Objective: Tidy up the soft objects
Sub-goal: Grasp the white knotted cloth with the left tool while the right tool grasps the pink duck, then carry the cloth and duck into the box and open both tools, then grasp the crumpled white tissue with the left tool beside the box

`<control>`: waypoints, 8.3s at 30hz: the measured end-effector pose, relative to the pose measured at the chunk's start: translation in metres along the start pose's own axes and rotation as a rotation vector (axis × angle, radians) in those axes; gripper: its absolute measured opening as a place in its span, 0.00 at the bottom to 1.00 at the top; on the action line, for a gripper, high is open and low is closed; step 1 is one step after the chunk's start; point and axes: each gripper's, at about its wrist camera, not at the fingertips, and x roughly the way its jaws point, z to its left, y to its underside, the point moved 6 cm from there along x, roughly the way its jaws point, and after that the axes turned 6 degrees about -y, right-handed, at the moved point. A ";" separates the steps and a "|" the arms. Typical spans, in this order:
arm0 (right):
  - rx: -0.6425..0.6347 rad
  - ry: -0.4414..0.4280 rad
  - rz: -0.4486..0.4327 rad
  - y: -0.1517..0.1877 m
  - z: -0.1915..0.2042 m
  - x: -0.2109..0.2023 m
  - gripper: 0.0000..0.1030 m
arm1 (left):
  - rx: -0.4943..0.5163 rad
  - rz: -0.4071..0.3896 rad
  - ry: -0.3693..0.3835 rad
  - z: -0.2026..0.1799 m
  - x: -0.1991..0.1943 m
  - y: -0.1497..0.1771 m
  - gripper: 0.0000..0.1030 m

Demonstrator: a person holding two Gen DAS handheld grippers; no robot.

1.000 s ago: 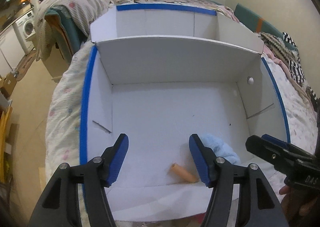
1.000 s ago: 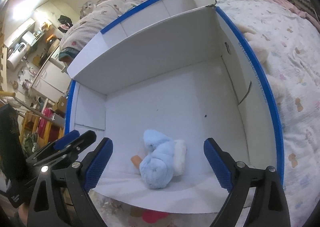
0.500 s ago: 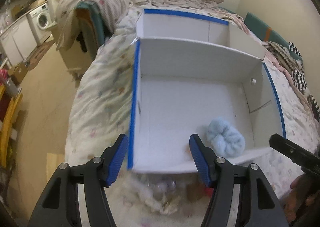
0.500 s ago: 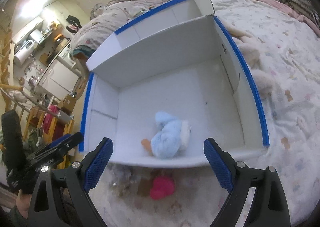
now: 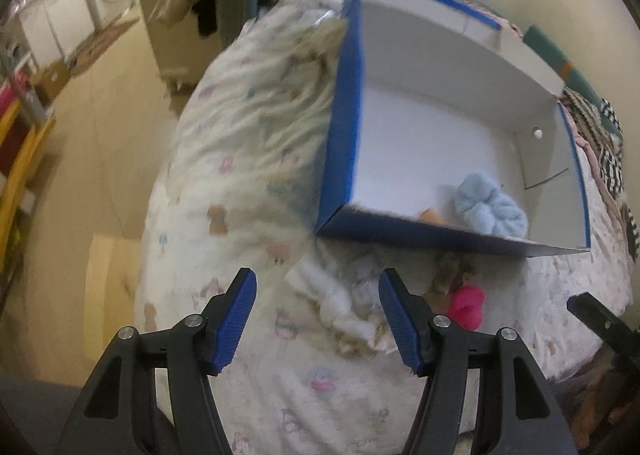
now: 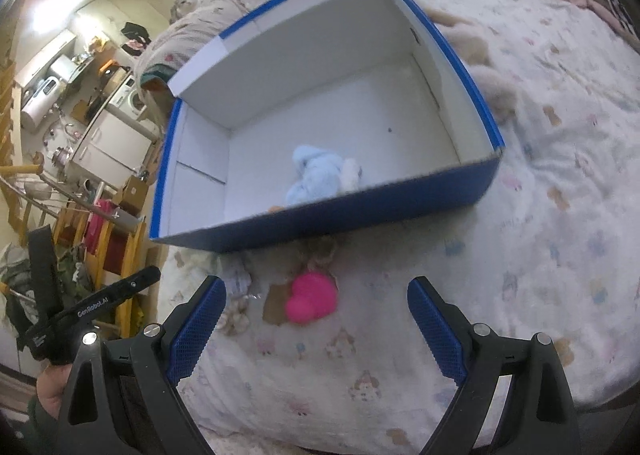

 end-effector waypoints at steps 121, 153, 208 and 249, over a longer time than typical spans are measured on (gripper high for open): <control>-0.059 -0.109 0.063 -0.015 0.033 -0.033 0.45 | 0.123 -0.047 0.016 -0.043 -0.040 -0.017 0.22; -0.041 0.111 0.062 -0.084 -0.018 0.049 0.45 | 0.264 -0.040 0.116 -0.131 0.049 -0.071 0.22; -0.036 -0.049 -0.069 -0.047 0.008 -0.010 0.83 | 0.100 -0.120 0.101 -0.046 -0.027 -0.060 0.64; 0.003 0.039 0.064 -0.003 -0.014 0.014 0.83 | 0.159 0.304 0.104 -0.063 0.058 0.056 0.13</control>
